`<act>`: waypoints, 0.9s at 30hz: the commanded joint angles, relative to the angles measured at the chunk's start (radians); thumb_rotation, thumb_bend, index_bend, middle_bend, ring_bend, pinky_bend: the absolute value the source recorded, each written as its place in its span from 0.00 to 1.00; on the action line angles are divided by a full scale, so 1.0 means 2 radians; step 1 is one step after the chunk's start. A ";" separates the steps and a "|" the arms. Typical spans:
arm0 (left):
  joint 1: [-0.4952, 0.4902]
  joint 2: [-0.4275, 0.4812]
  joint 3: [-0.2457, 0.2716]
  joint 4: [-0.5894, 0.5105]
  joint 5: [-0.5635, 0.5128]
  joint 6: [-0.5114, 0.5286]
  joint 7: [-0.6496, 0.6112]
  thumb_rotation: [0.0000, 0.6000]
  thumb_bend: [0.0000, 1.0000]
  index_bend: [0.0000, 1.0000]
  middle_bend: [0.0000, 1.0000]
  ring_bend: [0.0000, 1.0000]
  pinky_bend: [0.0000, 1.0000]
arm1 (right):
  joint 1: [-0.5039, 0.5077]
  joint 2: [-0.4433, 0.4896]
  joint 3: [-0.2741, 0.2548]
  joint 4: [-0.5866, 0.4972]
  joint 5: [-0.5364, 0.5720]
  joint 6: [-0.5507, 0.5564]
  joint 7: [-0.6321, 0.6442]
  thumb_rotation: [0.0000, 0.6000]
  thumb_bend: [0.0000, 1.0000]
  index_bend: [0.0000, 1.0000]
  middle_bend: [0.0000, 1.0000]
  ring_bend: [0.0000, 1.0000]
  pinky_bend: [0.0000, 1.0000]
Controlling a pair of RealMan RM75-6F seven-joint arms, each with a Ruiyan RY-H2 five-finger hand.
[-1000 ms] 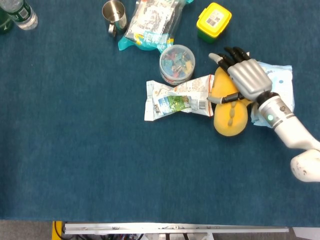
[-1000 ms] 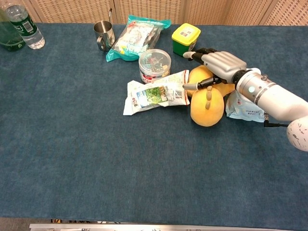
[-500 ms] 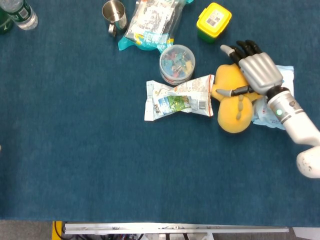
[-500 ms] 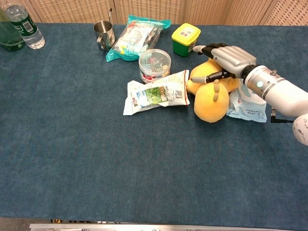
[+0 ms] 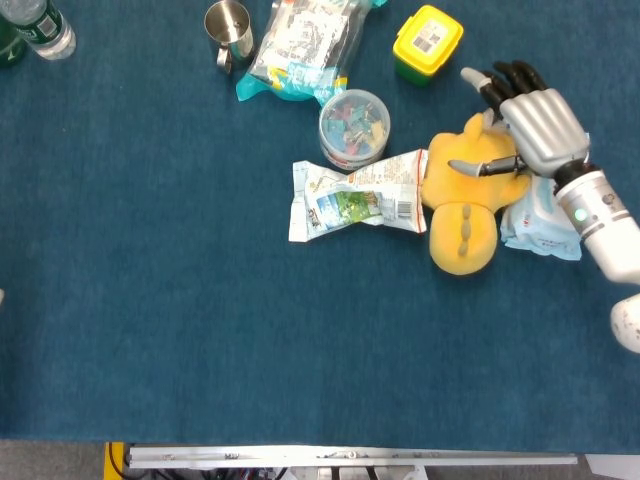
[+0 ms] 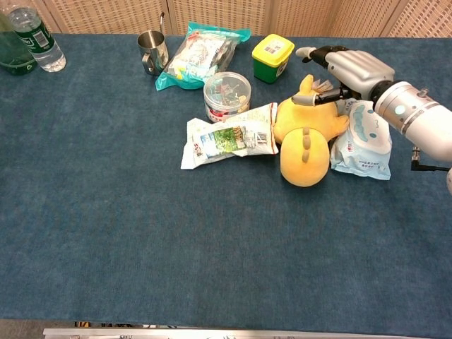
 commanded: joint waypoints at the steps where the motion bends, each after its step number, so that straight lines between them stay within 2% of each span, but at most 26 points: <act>1: -0.001 0.000 0.000 -0.001 0.001 -0.001 0.001 1.00 0.12 0.13 0.08 0.09 0.04 | -0.004 0.013 0.001 -0.015 -0.003 0.006 0.009 0.26 0.00 0.07 0.15 0.00 0.00; 13: -0.001 0.000 0.000 -0.003 -0.001 -0.001 0.005 1.00 0.12 0.13 0.08 0.09 0.04 | 0.001 0.006 -0.006 -0.036 0.003 -0.014 0.005 0.26 0.00 0.07 0.14 0.00 0.00; 21: 0.000 0.000 0.000 -0.002 -0.002 -0.001 0.004 1.00 0.12 0.13 0.08 0.09 0.04 | 0.008 -0.019 -0.006 -0.016 0.013 -0.018 -0.019 0.06 0.00 0.07 0.12 0.00 0.00; 27: 0.000 0.000 0.000 -0.002 -0.002 -0.001 0.004 1.00 0.12 0.13 0.08 0.09 0.04 | 0.011 -0.035 -0.007 0.006 0.025 -0.027 -0.033 0.03 0.00 0.07 0.11 0.00 0.00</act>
